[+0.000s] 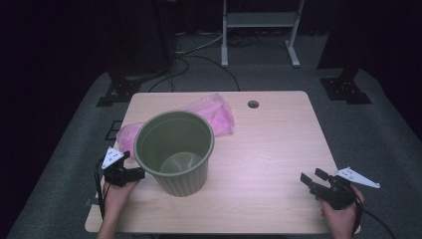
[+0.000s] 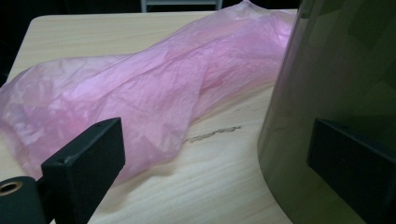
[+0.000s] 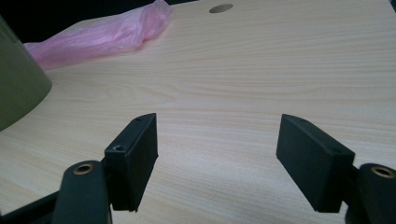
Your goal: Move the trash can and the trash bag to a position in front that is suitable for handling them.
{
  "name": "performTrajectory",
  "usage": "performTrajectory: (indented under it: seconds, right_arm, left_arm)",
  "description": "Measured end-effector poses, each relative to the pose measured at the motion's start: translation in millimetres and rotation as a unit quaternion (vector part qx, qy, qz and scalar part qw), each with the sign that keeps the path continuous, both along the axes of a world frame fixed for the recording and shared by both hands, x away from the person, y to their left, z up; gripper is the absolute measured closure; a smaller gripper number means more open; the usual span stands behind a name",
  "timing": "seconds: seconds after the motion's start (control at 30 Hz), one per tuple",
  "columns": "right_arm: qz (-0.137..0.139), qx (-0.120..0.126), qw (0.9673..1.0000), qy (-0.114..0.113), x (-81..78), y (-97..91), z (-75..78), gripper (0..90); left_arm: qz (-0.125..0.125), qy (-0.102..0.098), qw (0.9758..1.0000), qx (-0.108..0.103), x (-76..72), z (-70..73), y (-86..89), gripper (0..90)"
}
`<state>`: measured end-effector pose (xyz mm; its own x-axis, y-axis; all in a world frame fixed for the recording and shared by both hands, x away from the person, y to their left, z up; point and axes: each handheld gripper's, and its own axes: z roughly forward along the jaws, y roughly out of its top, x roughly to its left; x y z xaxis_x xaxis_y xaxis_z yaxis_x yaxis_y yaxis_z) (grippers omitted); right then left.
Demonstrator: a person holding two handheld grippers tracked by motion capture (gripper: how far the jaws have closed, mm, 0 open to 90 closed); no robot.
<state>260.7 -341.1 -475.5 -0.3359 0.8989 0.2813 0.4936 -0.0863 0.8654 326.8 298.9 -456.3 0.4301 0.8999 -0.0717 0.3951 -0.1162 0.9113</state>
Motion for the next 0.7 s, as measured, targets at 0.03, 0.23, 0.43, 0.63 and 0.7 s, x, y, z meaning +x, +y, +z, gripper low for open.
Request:
performTrajectory:
  seconds: [0.03,0.23,0.43,0.63,0.7]
  right_arm:
    - [0.000,0.000,1.0000,0.000,0.0,0.0,0.0,28.4]
    - [0.001,-0.002,1.0000,0.000,0.4,-0.8,-0.7,28.4]
    - [-0.002,0.000,1.0000,-0.001,-0.5,-2.3,0.1,28.4]
    - [-0.003,0.002,1.0000,-0.004,-1.1,-4.0,0.7,28.4]
    - [-0.003,0.002,1.0000,-0.004,-1.1,-4.6,0.6,28.4]
  left_arm:
    - [-0.004,0.000,1.0000,0.004,0.7,0.6,-1.7,3.0]
    - [-0.044,0.001,0.9989,0.016,8.9,3.0,-26.9,3.2]
    - [-0.084,0.005,0.9963,0.020,15.1,4.7,-57.4,3.2]
    - [-0.123,0.011,0.9918,0.033,20.2,3.8,-91.1,3.2]
    - [-0.133,0.013,0.9904,0.036,21.2,3.4,-100.7,3.2]
